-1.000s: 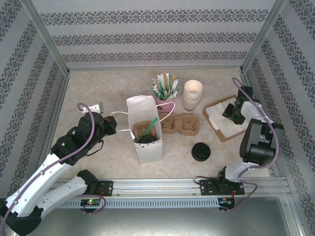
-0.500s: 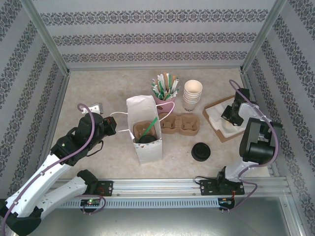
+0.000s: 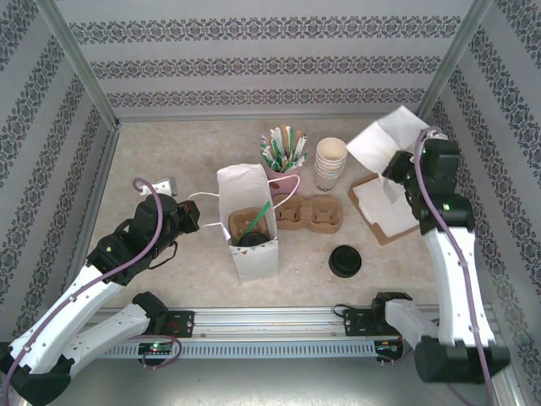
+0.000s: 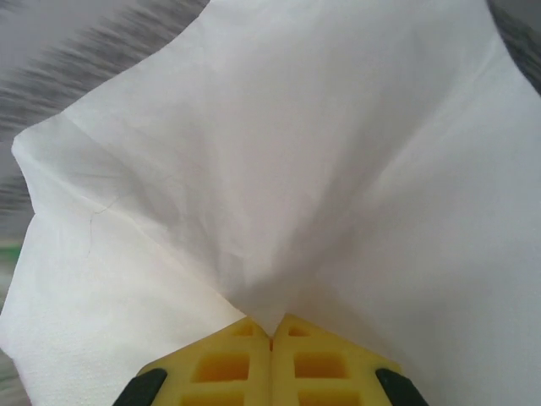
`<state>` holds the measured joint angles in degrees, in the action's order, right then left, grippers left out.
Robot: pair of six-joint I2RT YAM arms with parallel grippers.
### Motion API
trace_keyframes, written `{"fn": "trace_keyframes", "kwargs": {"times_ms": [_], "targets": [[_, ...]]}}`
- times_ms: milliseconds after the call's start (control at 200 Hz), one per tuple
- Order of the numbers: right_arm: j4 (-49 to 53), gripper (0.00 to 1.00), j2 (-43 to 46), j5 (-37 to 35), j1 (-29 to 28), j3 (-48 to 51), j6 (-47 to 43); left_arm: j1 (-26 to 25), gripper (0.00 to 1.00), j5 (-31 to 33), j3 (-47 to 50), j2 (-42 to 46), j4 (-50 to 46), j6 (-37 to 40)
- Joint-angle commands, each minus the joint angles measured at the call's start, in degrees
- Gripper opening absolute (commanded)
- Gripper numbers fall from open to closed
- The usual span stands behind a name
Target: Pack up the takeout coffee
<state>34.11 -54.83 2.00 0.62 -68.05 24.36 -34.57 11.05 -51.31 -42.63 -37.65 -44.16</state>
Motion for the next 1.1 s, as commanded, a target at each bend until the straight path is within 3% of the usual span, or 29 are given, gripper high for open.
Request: {"fn": "trace_keyframes", "kwargs": {"times_ms": [0,110,280,445,580,789,924,1094], "targets": [[-4.53,0.00,3.15,4.37,-8.82,-3.39,4.84,-0.88,0.00,1.38,-0.56,-0.05,0.73,0.57],[-10.64,0.00,3.41,2.93,-23.65,-5.68,4.38,-0.90,0.00,0.78,-0.67,-0.37,0.83,0.37],[-18.00,0.00,-0.61,-12.82,-50.80,-9.09,-7.05,-0.86,0.00,0.29,-0.55,-0.43,0.51,-0.32],[-27.09,0.00,-8.83,-18.33,-63.45,-10.92,-14.01,-0.87,0.00,-0.24,-0.67,-0.47,0.53,-0.87],[-36.81,0.00,-14.86,-15.13,-65.31,-9.33,-12.60,-0.86,0.00,-0.41,-0.38,-0.56,0.65,-1.15],[-47.01,0.00,-20.38,-11.90,-62.48,-1.65,0.82,-0.86,0.00,-0.37,-0.31,-0.44,0.73,-1.19],[-45.00,0.00,-22.32,-11.31,-61.79,1.11,3.57,-0.86,0.00,-0.39,-0.38,-0.46,0.51,-1.05],[-34.75,0.00,-21.70,-14.52,-61.56,2.02,2.46,-0.91,0.00,0.28,-0.46,-0.30,0.30,-0.94]]}}
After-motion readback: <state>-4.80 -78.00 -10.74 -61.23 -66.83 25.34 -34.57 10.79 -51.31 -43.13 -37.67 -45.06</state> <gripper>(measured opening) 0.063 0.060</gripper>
